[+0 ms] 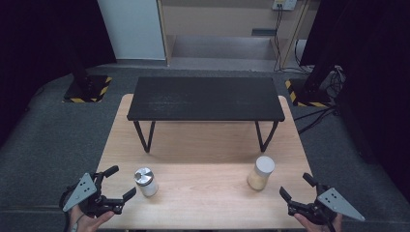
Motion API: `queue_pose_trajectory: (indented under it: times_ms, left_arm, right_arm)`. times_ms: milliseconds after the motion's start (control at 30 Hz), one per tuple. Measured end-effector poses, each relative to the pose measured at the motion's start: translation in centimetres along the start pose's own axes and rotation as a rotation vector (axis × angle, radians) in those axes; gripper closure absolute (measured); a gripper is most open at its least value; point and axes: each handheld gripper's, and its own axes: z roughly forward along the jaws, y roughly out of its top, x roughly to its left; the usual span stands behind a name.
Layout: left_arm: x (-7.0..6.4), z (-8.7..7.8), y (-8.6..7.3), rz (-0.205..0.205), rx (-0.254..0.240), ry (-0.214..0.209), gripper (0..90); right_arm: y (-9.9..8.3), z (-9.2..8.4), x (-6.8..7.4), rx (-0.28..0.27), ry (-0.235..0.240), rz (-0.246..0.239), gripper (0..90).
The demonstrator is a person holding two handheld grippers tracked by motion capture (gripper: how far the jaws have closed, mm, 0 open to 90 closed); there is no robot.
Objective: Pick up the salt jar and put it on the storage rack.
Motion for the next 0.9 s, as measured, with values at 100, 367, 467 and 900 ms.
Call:
queue_pose_trajectory:
  times_ms: [100,367,467,900]
  left_arm:
    - [0.0,0.0,0.0,-0.003,0.0,-0.002,0.8]
    - [0.2,-0.2,0.1,-0.01,0.003,0.0,0.2]
    - [0.2,-0.3,0.4,-0.009,0.005,-0.002,0.0]
    - [1.5,-1.7,3.4,0.021,0.063,-0.059,0.0]
  right_arm:
    - [0.0,0.0,0.0,0.001,0.002,0.0,4.9]
    - [-0.1,0.1,-0.1,-0.001,0.015,-0.007,4.5]
    - [-0.1,0.1,-0.1,0.003,0.015,-0.007,4.6]
    - [-0.1,0.1,-0.1,0.004,0.021,-0.01,4.6]
